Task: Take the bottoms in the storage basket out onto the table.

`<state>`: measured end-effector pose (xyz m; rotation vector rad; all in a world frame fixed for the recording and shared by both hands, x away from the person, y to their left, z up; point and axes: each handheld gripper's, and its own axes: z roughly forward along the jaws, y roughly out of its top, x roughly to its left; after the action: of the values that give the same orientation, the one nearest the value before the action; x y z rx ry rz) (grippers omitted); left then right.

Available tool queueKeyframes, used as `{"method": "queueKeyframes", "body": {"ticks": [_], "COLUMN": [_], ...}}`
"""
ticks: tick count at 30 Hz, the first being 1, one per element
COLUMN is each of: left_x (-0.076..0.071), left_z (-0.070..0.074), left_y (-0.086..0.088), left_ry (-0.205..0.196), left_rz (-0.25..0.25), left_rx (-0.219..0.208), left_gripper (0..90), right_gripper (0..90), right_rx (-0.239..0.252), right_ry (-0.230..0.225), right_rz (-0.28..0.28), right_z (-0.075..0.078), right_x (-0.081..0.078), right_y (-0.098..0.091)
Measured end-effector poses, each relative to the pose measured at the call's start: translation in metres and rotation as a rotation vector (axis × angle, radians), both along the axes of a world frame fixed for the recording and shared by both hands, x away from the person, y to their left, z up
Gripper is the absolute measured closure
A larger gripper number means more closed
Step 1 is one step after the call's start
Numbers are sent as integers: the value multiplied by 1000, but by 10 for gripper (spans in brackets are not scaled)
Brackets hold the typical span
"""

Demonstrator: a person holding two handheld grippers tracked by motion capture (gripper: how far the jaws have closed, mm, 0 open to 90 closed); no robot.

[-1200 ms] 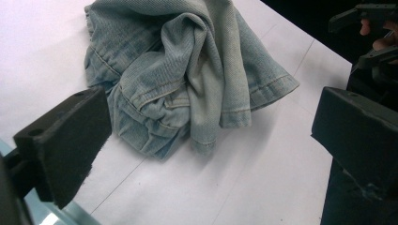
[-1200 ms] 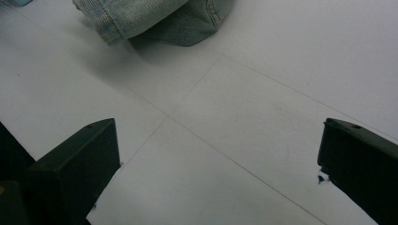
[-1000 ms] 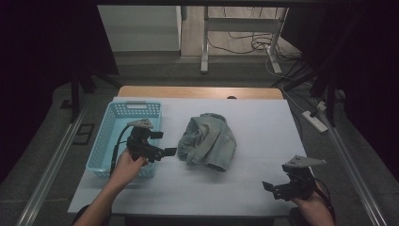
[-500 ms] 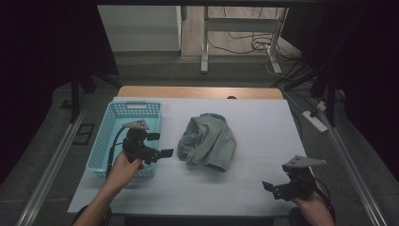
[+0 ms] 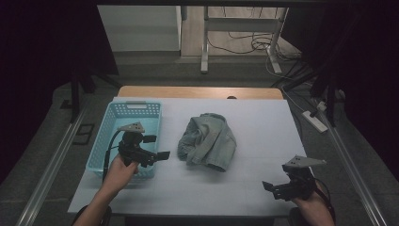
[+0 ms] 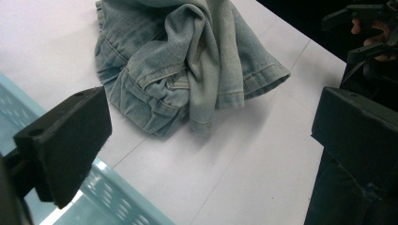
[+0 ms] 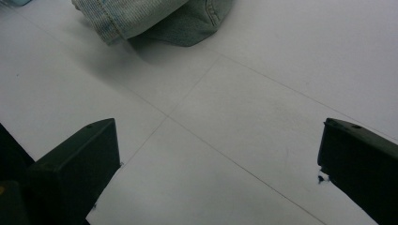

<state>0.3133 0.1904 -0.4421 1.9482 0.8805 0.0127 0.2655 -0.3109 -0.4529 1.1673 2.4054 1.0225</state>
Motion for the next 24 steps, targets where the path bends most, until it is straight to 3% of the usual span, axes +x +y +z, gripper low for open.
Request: {"method": "queueKeyframes", "body": {"ticks": [24], "left_x": [-15], "left_z": [-1], "left_y": [17], "left_ry": [5], "left_rz": [29], "left_rx": [-15], "left_gripper": [0], "right_gripper": [0], "right_rx": [-1], "right_ry": [2], "right_rz": [-2], "right_z": [0], "right_x": [0], "right_y": [0]}}
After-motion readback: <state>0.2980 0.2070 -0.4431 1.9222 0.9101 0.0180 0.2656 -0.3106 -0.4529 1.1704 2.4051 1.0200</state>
